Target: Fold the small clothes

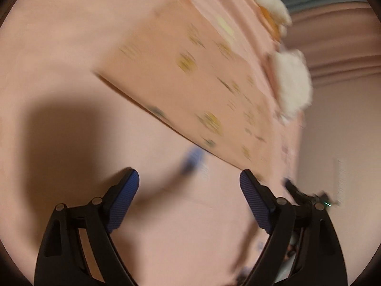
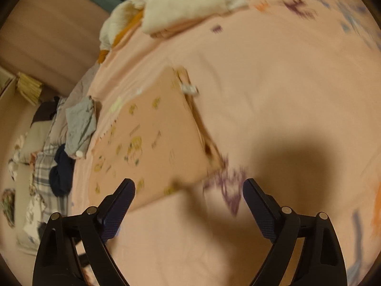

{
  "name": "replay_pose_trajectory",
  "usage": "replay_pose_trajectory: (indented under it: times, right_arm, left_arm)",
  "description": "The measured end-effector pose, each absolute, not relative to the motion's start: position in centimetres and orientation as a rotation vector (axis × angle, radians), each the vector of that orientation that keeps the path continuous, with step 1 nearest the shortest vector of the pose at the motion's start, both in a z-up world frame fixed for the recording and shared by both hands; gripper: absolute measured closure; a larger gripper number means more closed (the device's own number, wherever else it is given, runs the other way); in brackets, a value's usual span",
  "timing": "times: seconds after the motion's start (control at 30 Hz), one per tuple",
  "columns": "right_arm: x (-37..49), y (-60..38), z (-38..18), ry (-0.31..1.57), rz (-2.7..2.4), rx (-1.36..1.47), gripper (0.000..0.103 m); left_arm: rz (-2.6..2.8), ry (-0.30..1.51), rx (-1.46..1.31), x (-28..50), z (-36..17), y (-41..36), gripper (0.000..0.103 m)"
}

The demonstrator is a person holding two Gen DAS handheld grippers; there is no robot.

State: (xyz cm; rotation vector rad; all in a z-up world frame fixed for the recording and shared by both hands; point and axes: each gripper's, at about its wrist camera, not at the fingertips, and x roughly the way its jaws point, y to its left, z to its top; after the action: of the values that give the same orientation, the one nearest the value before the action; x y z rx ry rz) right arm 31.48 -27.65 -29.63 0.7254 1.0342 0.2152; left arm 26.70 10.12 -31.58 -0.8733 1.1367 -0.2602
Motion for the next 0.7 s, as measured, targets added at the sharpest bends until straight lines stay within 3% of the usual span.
replay_pose_trajectory:
  times: [0.13,0.37,0.4,0.47,0.5,0.53,0.57,0.6,0.7]
  right_arm:
    - [32.3,-26.3,-32.4,1.089,0.33,0.922,0.011]
    - [37.4,-23.7,-32.6,0.979,0.298,0.937,0.011]
    - [37.9,-23.5,-32.6,0.97,0.289,0.932,0.011]
    - [39.1,-23.0,-32.4,0.947,0.276,0.913,0.015]
    - [39.4,-22.8,-32.3,0.935,0.267,0.903,0.03]
    - [39.9,-22.6,-32.4,0.925,0.258,0.883,0.06]
    - [40.5,-22.4,-32.8,0.935,0.247,0.848,0.078]
    - [41.0,-22.3,-33.4,0.957,0.232,0.821,0.089]
    - [40.6,-23.3,-34.0,0.924,0.287,0.879,0.091]
  left_arm:
    - [-0.239,1.017,-0.904,28.7,-31.9,8.8,0.015]
    - [-0.145,0.893,-1.084,34.4,-32.2,10.6,0.017]
    - [-0.136,0.893,-1.062,35.1,-32.0,10.6,0.021]
    - [-0.061,0.91,-1.0,36.4,-31.7,10.4,0.046]
    - [-0.01,0.919,-0.969,36.7,-31.7,10.4,0.071]
    - [0.046,0.928,-0.915,37.0,-31.8,10.4,0.087]
    - [0.055,0.929,-0.889,37.1,-31.8,10.3,0.087]
    - [0.05,0.916,-0.872,37.1,-31.7,10.2,0.088]
    - [0.058,0.853,-0.721,35.4,-30.1,9.6,0.091]
